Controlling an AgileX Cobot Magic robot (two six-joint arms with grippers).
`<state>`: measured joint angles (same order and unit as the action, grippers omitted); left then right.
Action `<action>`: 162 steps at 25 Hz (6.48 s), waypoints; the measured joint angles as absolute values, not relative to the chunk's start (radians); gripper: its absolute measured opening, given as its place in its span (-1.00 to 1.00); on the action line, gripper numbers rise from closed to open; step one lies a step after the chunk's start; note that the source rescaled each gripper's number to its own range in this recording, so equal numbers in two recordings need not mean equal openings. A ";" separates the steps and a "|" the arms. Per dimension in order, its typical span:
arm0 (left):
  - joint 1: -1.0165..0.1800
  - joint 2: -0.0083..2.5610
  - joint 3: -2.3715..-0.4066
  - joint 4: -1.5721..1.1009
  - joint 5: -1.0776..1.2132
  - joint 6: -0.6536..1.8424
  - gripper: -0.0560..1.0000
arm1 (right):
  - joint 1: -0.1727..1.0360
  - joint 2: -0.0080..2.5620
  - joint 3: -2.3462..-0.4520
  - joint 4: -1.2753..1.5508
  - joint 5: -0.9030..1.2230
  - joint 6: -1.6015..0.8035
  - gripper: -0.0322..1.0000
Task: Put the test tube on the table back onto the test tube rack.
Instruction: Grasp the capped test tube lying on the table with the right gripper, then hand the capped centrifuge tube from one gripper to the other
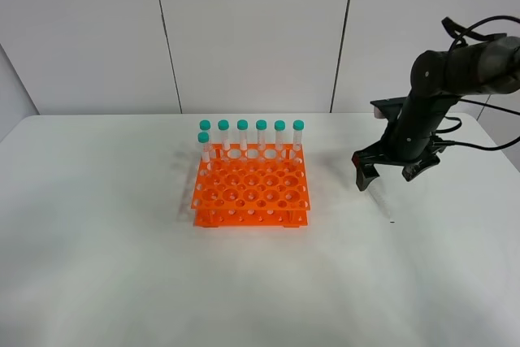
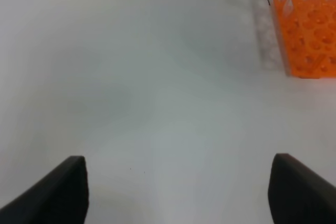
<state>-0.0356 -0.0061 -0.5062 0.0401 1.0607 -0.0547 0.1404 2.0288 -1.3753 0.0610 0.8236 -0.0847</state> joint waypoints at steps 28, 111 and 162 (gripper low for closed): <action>-0.036 -0.006 -0.506 0.040 1.061 -0.055 1.00 | 0.140 1.902 -1.129 0.068 0.529 -0.080 0.88; -0.036 -0.006 -0.506 0.040 1.061 -0.055 1.00 | 0.380 1.417 -1.065 0.539 0.872 -0.690 -0.91; -0.263 1.432 -0.778 -1.706 0.685 1.189 1.00 | 0.484 1.550 -1.063 0.732 0.739 -0.883 -0.91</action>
